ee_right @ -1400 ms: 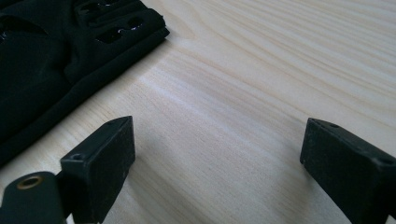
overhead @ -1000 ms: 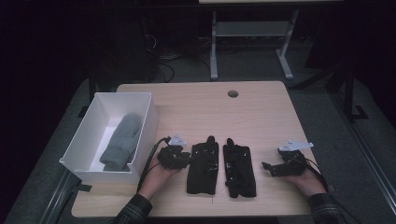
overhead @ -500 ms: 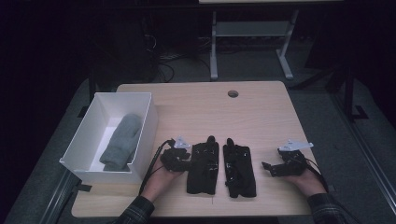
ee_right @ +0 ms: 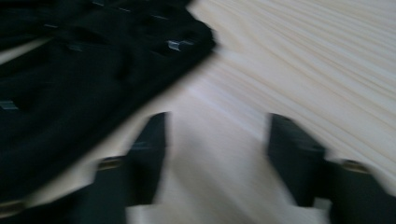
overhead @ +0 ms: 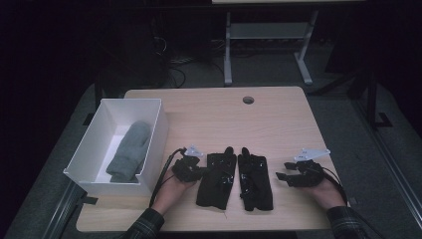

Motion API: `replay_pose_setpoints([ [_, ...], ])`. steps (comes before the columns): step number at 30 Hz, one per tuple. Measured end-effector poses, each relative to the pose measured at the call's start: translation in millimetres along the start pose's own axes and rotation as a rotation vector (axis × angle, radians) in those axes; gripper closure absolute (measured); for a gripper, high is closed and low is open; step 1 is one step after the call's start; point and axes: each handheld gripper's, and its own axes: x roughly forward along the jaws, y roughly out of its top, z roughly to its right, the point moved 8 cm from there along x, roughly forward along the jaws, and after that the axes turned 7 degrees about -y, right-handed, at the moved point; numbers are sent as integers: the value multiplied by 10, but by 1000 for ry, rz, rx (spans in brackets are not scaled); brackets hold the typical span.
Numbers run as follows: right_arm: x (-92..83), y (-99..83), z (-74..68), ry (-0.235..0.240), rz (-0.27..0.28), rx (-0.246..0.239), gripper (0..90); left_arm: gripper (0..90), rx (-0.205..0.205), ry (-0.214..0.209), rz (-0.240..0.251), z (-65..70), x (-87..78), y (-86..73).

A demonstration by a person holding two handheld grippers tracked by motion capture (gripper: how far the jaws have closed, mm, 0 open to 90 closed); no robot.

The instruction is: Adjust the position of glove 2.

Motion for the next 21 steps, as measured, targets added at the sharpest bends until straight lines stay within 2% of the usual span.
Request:
replay_pose_setpoints([
  [1, -11, 6, -44, 31, -2, -9, 654, 865, -11, -10, 12, 10, -5, 16],
  [5, -27, 5, -178, 116, -12, -48, 872, 867, -25, -35, 40, 28, -56, 62],
  [6, -26, 10, -212, 135, -15, -42, 900, 867, -29, -42, 46, 25, -65, 67],
  [8, -15, 24, -264, 163, -11, -54, 900, 868, -47, -61, 63, 26, -79, 83],
  [12, 17, 67, -349, 174, -10, -74, 900, 869, -79, -92, 107, 19, -128, 136],
  [16, 71, 85, -402, 185, -22, -82, 900, 871, -91, -107, 137, 21, -160, 172],
  [21, 94, 112, -477, 206, -22, -88, 900, 872, -108, -152, 172, 54, -207, 219],
])
